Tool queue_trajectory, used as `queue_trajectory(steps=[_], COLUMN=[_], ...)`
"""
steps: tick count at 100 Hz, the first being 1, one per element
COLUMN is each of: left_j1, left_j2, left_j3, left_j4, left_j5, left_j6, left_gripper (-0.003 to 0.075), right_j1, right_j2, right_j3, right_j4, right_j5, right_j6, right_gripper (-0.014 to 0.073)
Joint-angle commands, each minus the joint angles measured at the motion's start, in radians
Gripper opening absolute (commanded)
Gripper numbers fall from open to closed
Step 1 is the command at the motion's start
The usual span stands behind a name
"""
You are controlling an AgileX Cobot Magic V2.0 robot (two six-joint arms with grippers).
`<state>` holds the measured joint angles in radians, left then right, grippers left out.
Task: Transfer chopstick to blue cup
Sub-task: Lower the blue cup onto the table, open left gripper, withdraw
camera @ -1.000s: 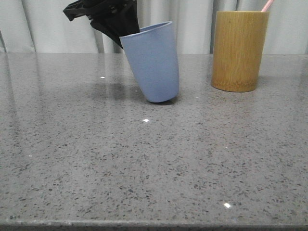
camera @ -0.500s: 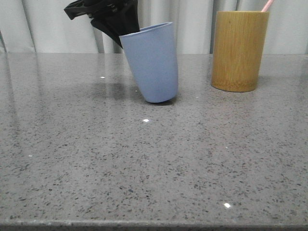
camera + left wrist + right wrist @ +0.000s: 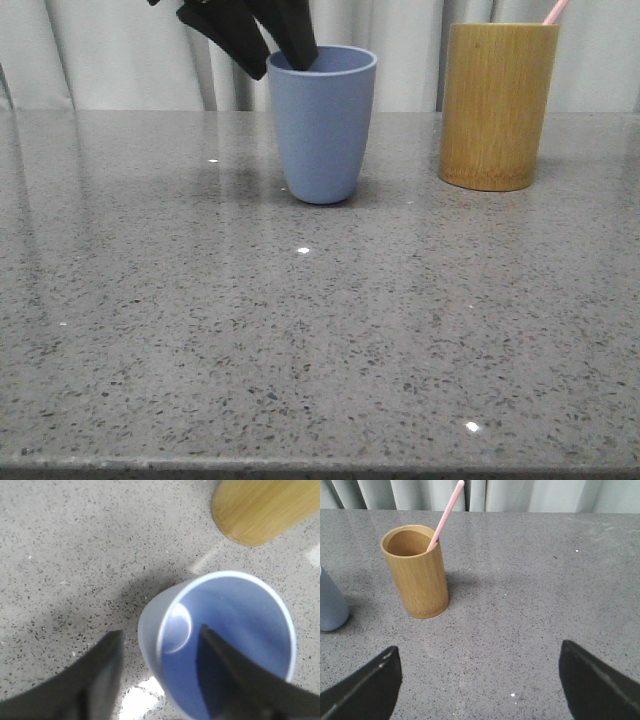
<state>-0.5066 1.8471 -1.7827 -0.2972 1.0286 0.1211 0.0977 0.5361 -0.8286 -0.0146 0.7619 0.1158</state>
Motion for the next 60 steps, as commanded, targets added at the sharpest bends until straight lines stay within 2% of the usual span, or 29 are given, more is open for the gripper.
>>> queue_trajectory(steps=[1,7,60], left_j1=[-0.01,-0.01,-0.003], left_j2=[-0.05,-0.05,-0.074], left_j3=[-0.033,-0.033,-0.086], left_j4=[-0.027,-0.027,-0.024], left_j5=[-0.029,-0.029,-0.035], left_j6=[-0.001,-0.001,-0.013], left_gripper=[0.048,0.0499,0.0498], right_j1=[-0.006,-0.006,-0.006], right_j2=[0.013,0.013,0.013], right_j3=[-0.032,-0.032,-0.032], right_j4=[-0.009,-0.009,-0.009], right_j5=[-0.072,-0.072,-0.058], right_j6=[-0.004,-0.004,-0.004], right_gripper=[0.0635,0.0635,0.0635])
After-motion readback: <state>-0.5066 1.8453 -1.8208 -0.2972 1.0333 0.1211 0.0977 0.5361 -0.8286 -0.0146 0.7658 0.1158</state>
